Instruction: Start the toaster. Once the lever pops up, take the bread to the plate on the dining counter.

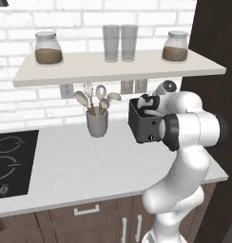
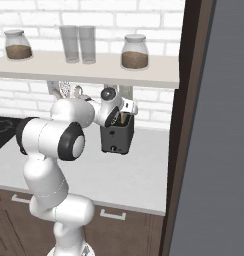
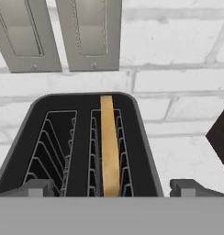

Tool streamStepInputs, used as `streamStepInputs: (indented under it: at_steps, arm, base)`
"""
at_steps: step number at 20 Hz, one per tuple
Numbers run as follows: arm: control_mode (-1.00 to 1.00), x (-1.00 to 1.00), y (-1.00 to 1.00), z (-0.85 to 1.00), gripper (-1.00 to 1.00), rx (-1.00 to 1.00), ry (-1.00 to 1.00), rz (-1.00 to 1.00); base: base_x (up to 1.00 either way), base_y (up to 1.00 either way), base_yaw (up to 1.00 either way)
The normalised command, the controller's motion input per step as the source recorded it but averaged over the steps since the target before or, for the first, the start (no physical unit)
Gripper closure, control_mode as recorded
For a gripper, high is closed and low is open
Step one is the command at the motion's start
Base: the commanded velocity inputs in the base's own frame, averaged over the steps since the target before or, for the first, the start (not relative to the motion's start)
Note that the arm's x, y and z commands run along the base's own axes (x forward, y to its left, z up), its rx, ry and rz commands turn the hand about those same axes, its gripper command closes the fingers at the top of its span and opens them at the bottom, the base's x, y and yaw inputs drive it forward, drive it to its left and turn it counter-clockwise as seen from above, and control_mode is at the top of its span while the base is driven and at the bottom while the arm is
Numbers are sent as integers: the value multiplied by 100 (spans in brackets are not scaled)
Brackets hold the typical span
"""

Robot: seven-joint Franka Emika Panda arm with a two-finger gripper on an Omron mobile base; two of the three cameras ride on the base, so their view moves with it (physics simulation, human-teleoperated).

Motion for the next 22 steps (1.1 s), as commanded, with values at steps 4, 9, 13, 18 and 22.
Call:
streamStepInputs:
  at_steps: [4,9,13,18,22]
  arm:
    - [-100,23,0,-4,-100,0,0,0]
    - [-100,16,0,-5,100,0,0,0]
    - [-100,2,0,0,100,0,0,0]
    - [-100,0,0,0,100,0,0,0]
    - [-100,0,0,-1,100,0,0,0]
  base:
    - [0,0,0]
    - [0,0,0]
    - [0,0,0]
    - [0,0,0]
    - [0,0,0]
